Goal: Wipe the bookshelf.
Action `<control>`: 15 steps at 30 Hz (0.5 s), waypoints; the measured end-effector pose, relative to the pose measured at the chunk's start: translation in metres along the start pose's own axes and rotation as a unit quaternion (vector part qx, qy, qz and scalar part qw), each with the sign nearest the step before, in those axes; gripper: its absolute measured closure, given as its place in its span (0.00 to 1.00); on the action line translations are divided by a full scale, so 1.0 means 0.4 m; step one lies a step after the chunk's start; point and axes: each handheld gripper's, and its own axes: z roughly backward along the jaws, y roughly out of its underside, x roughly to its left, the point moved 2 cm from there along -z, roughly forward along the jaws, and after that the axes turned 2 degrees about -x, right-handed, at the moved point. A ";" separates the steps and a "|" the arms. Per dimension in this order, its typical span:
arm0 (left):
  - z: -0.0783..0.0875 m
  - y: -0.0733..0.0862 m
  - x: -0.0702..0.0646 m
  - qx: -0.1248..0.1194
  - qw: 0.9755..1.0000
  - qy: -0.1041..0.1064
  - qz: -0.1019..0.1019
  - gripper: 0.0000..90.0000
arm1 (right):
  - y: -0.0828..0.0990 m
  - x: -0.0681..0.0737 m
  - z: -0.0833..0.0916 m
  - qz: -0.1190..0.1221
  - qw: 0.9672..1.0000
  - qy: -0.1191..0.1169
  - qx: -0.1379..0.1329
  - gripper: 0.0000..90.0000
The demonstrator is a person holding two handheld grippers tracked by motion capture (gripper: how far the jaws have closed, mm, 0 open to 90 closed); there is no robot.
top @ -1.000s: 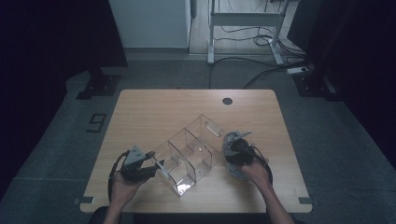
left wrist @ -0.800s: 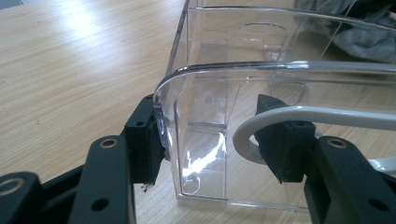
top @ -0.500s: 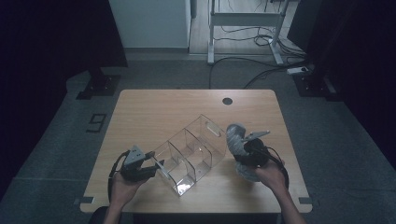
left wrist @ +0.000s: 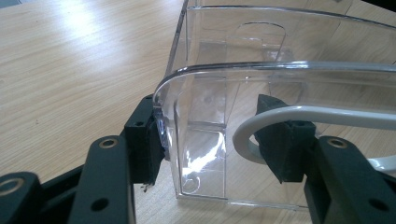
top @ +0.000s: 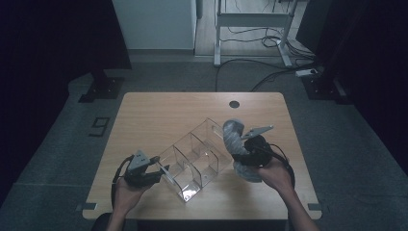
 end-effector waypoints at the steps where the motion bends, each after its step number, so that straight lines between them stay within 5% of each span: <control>1: 0.000 0.000 0.000 0.000 1.000 0.000 0.000 0.50 | -0.022 0.010 -0.004 0.006 1.000 -0.006 -0.001 0.74; 15: 0.000 0.000 -0.001 -0.001 1.000 0.000 0.001 0.50 | -0.155 0.058 -0.078 0.034 0.999 -0.022 0.009 0.74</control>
